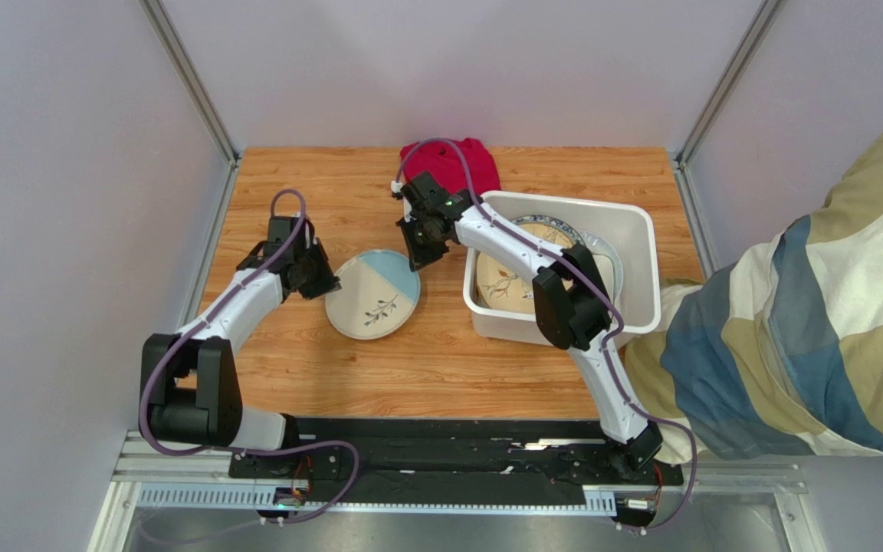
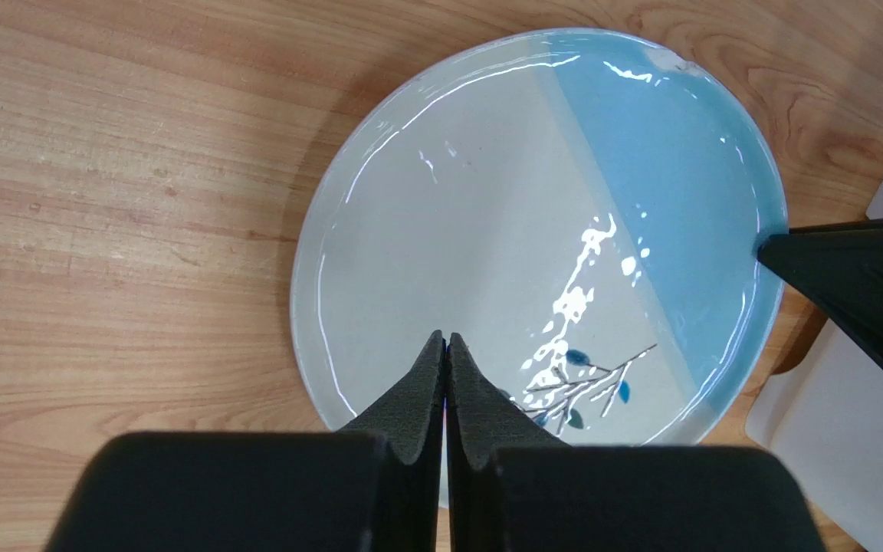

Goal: Place the plates into the plastic bin on the countertop
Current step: Pick up the plate at the center of the board.

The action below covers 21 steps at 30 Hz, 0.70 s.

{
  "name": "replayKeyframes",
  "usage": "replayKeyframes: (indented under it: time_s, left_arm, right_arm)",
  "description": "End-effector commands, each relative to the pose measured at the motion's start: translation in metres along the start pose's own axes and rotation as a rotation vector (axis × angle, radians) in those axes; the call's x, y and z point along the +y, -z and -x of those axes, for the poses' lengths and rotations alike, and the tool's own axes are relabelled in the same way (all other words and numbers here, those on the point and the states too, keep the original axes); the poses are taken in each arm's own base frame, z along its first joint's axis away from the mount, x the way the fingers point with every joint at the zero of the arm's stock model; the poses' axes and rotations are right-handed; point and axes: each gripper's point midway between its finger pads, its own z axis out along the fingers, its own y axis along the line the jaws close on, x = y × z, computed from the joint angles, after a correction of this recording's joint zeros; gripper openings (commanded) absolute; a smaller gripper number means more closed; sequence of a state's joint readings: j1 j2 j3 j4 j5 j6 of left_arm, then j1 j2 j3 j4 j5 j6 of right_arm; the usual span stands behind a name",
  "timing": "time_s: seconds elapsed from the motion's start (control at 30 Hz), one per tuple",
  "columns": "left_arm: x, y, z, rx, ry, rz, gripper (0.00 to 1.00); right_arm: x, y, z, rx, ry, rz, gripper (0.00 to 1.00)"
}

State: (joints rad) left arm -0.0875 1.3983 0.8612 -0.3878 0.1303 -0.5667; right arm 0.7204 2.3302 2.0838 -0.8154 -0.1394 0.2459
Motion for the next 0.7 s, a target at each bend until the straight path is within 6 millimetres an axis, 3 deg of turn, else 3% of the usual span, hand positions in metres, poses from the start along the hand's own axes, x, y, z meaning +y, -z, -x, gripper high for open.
replayKeyframes:
  time_s: [0.0, 0.17, 0.2, 0.23, 0.4, 0.67]
  left_arm:
    - [-0.011, 0.007, 0.011, -0.031, -0.008, -0.037, 0.00]
    - [0.002, 0.000, 0.003, 0.008, 0.010, 0.033, 0.02]
    - [0.006, 0.000, -0.001, 0.018, 0.015, 0.048, 0.09]
    - [0.010, 0.000, -0.001, 0.015, 0.015, 0.066, 0.28]
    - [0.020, 0.003, -0.010, 0.024, 0.032, 0.109, 0.64]
    - [0.015, 0.002, -0.017, 0.018, 0.038, 0.058, 0.67]
  right_arm:
    - [0.022, 0.036, 0.027, -0.091, 0.014, 0.047, 0.00]
    - [0.018, 0.036, 0.023, -0.081, 0.004, 0.040, 0.00]
    - [0.018, 0.039, 0.024, -0.087, 0.006, 0.035, 0.00]
    - [0.018, 0.042, 0.025, -0.092, 0.005, 0.035, 0.00]
    - [0.022, 0.059, 0.034, -0.129, 0.007, 0.039, 0.00]
    - [0.027, 0.086, 0.046, -0.184, 0.003, 0.042, 0.00]
